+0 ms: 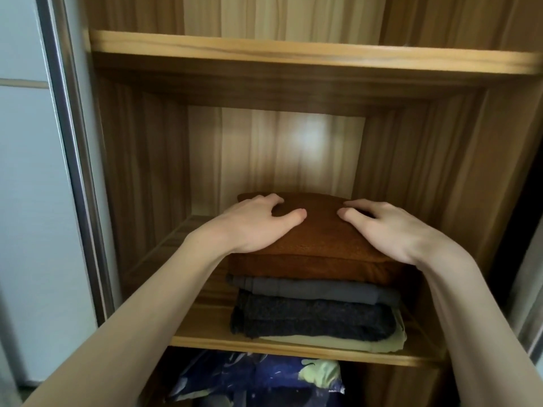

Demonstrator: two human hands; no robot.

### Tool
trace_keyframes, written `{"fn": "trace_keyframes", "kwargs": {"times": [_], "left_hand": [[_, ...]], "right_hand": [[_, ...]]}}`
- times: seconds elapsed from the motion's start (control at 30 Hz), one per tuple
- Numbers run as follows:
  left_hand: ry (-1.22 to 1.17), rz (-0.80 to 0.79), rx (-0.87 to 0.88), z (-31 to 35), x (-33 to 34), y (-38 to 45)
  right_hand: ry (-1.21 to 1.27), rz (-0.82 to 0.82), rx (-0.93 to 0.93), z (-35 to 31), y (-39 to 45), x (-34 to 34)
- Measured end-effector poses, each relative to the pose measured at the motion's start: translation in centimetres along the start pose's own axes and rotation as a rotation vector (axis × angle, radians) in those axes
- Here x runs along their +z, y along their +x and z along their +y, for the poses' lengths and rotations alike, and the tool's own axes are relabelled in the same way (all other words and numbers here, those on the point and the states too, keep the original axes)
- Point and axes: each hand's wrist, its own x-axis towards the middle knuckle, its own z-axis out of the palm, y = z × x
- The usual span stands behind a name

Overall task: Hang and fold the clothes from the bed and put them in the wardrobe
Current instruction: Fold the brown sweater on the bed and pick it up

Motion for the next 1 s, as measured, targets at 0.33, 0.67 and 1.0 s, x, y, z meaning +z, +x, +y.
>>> {"fn": "trace_keyframes", "kwargs": {"times": [0.33,0.67,1.0], "left_hand": [[-0.219,0.373,0.122,-0.8,1.2,-2.8],[0.078,1.033,0.247,-3.5,2.5,-12.1],[0.349,1.217,0.063,-11.9,0.0,-20.5]], "right_hand": [[-0.06,0.189,-0.109,-1.5,-2.8,-0.2],[-0.027,0.554,-0.7,-3.6,-7.2,4.1],[0.005,0.547,-0.949,-14.0,-9.9,13.5]]}}
